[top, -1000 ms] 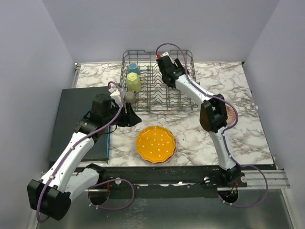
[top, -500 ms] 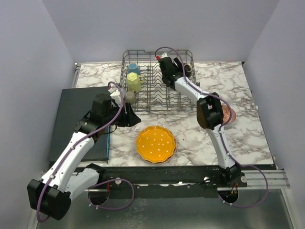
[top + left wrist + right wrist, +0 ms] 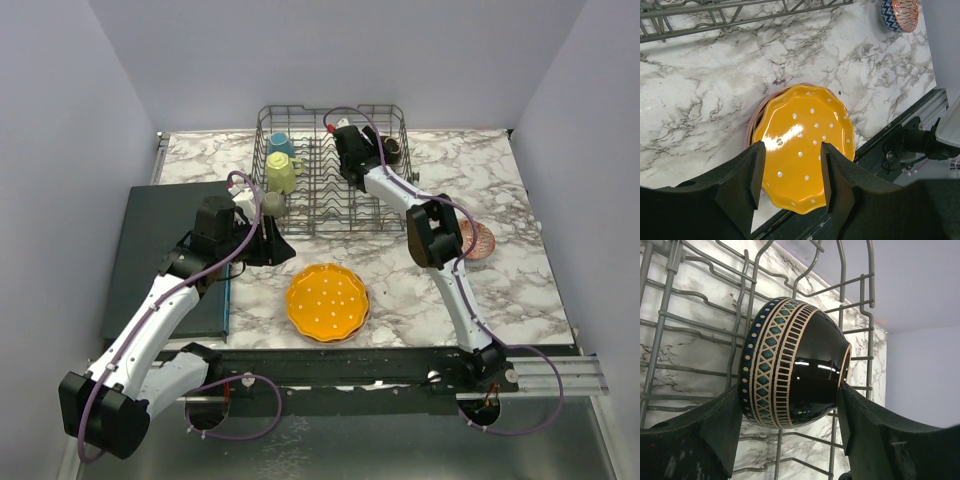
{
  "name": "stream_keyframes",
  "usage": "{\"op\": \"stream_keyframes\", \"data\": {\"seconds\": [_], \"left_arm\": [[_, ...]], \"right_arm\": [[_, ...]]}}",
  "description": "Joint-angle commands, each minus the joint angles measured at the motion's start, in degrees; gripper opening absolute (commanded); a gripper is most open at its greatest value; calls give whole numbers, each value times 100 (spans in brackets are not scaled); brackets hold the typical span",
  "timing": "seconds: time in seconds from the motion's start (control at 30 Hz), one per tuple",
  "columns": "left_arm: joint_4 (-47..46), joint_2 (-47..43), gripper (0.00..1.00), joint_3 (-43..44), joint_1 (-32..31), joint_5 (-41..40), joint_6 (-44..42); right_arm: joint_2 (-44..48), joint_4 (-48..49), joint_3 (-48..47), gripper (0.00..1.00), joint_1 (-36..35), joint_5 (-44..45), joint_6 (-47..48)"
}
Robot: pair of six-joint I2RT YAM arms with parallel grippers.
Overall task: Load the mixed dishes into the dish rack
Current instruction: Turn the bowl upside down on the dish rack.
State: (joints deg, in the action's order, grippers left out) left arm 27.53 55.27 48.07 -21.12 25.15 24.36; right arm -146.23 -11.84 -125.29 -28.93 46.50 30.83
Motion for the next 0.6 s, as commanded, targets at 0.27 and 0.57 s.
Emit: {"op": "stream_keyframes", "data": {"seconds": [0.27,0.57], "left_arm": [[68,85,54,-32,-29,-115,-89],[78,142,54,-22,-24,-137,-102]], "right_arm": [[-265,498,-352,31,37,289,178],[-322,407,-388,50,32,281,60]]}}
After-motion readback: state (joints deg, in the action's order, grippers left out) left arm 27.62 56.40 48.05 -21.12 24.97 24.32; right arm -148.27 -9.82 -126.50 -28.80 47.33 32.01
